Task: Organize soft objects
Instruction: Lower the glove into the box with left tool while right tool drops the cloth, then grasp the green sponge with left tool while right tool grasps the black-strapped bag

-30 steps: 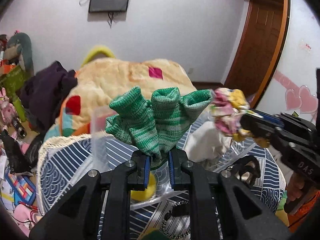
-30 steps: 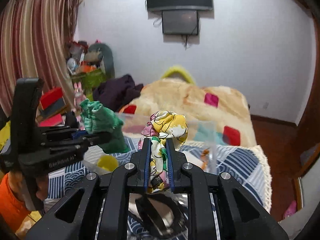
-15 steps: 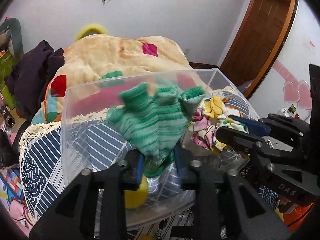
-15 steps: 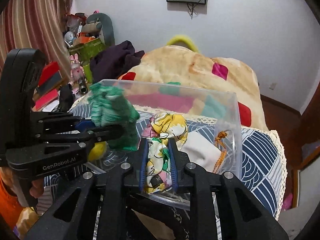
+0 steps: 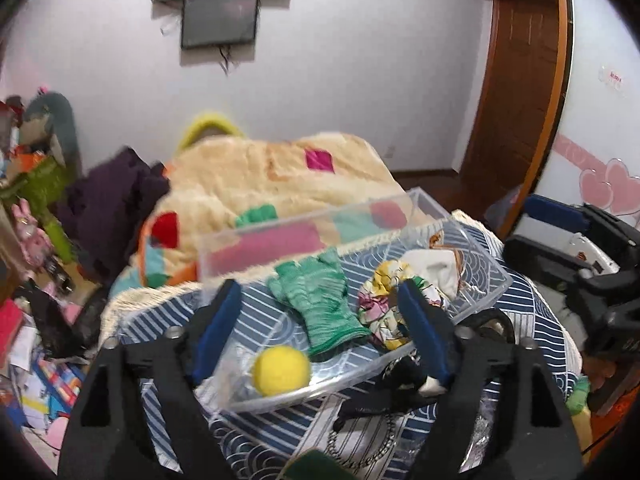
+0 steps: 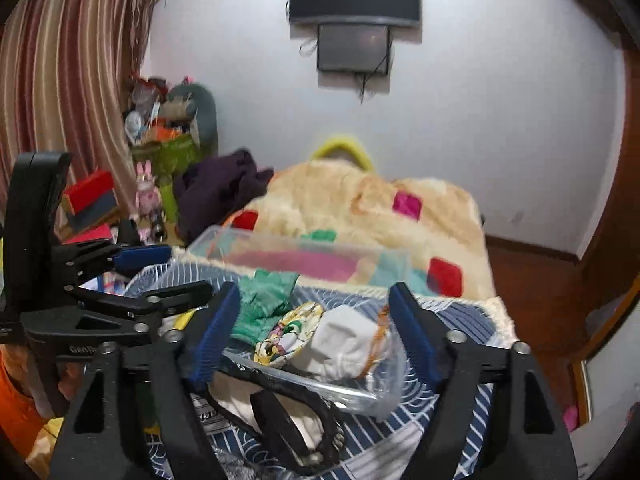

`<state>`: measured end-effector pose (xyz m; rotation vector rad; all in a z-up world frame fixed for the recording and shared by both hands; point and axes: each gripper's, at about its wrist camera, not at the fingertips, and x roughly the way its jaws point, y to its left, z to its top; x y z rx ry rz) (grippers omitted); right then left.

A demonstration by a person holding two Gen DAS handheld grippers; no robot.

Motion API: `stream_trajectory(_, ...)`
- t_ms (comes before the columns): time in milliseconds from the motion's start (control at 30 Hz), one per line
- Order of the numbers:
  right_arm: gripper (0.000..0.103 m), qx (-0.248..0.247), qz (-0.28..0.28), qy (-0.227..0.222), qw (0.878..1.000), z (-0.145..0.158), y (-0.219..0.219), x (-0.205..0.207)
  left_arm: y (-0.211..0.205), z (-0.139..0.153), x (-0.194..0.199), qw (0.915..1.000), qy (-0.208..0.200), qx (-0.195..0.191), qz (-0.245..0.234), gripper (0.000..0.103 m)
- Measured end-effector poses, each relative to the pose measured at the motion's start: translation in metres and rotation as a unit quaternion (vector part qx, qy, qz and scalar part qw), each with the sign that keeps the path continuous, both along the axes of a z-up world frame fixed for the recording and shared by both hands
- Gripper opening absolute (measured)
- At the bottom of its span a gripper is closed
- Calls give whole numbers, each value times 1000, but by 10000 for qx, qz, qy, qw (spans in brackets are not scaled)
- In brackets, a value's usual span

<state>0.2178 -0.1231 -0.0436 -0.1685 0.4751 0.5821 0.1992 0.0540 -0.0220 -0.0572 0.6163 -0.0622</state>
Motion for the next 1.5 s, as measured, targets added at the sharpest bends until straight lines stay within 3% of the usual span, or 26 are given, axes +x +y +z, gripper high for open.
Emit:
stream_trajectory(100,81,120,-98,-107,9998,2,-14,-12,-1,6,-20,9995,-260,116,119,99)
stream_trajectory(300,81,108,-189,-19,9998,-15,-30,-27,1,-5,-49,9990,-294,181,270,101)
stream_trajectory(500,81,-141,-277,228,9993,-47,-30,-34,8,-47,-61,9990,223,-113,359,101)
stream_trajectory(833,81,-34,-291,774,9966,-86,-26,-20,-1,-107,-65,9957,791,-390,272,101)
stream_trajectory(1067,80,163,-271,1087,9936,-95,-25,-4,-8,-125,-68,9945,949,-420,129,78)
stream_trajectory(1133,58,244,-92,1195,9925,-96,-24,-5,-10,-124,-71,9954,877,-363,160,71)
stream_trajectory(1167,45,294,-5,1273,9914,-96,-23,-5,-10,-124,-73,9954,865,-392,135,63)
stream_trajectory(1233,34,313,9,1284,9912,-97,-24,-7,-9,-123,-77,9954,849,-427,129,57)
stream_trajectory(1400,15,484,44,1211,9914,-94,-35,-19,-6,-113,-94,9969,656,-336,270,53)
stream_trajectory(1500,14,559,44,1079,9926,-88,-40,-27,-5,-104,-106,9977,515,-341,286,53)
